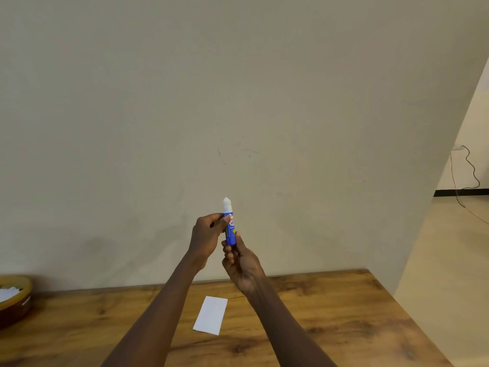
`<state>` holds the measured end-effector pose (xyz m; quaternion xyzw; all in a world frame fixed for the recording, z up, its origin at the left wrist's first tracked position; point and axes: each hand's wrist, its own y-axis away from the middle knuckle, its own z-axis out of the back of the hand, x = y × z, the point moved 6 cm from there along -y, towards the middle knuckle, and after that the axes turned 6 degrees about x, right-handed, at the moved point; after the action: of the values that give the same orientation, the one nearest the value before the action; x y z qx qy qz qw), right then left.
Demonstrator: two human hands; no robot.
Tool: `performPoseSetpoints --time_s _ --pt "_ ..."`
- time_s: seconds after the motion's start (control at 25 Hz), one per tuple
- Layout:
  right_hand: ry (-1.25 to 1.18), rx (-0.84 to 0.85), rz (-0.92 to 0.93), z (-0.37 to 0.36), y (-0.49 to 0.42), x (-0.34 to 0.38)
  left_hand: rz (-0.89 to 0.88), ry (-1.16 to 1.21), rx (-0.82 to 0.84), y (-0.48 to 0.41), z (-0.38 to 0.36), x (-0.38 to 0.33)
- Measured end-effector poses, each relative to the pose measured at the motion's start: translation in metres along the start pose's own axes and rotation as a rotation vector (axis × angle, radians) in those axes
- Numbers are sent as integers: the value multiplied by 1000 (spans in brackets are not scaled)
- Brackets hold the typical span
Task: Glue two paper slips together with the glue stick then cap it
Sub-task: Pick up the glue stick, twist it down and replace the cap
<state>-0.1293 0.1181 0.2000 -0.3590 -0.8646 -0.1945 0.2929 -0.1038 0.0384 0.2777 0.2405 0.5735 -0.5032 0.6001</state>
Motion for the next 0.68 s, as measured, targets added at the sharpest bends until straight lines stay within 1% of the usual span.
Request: performPoseSetpoints --time_s 0.08,0.16,0.28,0.44,0.48,0.52,0.6,0.68 --pt "-132 4 50 -4 0 0 -20 -30 -1 -4 -3 -5" --pt "-190 8 98 -6 0 2 -36 -69 -15 -6 -5 -10" --pt "-193 12 157 -6 0 6 -54 -69 -35 -8 -6 -11" --pt "-129 -69 268 -4 1 15 -37 -19 -61 -10 -4 -8" --pt "-86 -68 241 -5 1 16 -33 0 -58 -10 -4 -8" --pt "-23 -65 177 -6 1 16 -29 25 -45 -9 -4 -7" --pt "67 -63 0 -7 0 13 -19 55 -23 -8 -3 -6" --pt "13 -31 -91 -11 0 9 -21 52 -13 -9 -2 -6"
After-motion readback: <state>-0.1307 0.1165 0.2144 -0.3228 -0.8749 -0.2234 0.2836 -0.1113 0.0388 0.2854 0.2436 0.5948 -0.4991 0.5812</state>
